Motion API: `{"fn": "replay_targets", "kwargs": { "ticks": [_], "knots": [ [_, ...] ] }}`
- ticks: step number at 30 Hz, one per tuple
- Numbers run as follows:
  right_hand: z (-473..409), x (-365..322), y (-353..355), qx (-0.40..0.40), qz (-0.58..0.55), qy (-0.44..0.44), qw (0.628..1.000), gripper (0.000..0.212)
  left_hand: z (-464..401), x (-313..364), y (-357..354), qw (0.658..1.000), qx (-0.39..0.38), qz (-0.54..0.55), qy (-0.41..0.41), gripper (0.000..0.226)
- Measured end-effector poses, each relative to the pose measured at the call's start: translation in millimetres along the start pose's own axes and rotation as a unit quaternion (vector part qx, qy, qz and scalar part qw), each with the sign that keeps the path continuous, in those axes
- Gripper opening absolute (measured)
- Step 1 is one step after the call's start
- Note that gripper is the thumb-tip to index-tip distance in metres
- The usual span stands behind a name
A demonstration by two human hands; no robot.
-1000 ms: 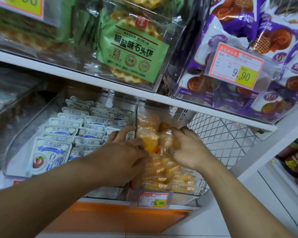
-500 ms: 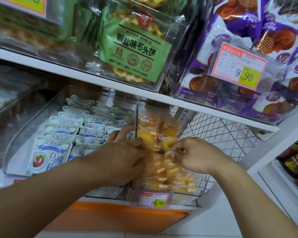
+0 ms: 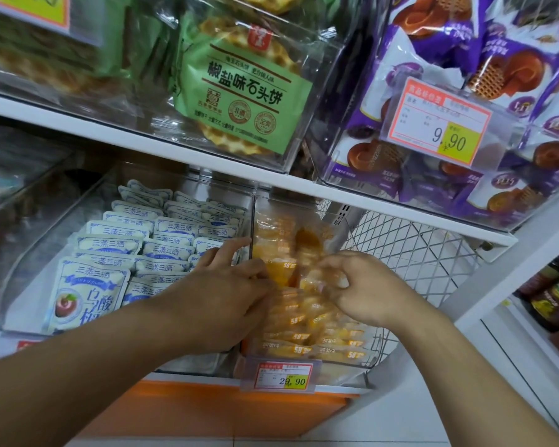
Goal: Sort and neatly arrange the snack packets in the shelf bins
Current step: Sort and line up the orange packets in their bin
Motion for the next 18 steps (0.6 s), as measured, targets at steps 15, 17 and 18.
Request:
{"fn": "replay_targets", "kwargs": {
  "ticks": [15, 17, 18],
  "knots": [
    [4, -4, 15, -0.086, -0.063, 0.006, 0.994, 0.013, 0, -5, -3, 1.000, 0.018, -0.005, -0.009, 0.061],
    [1, -7, 17, -0.111, -0.056, 0.000, 0.992, 0.012, 0, -5, -2, 1.000, 0.015, -0.004, -0.007, 0.063],
    [-1, -8, 17, -0.120, -0.048, -0.001, 0.992, 0.013, 0, -4, -1, 1.000, 0.015, -0.003, -0.008, 0.064]
  ]
}}
Point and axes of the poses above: each hand's wrist, its own z-axis away from the middle knuckle, its own y-axis out of the back of the hand, x = y × z, the point moved 1 cm from there along -z, towards the middle knuckle, and after that the axes turned 7 degrees about y, right-handed, at the moved point
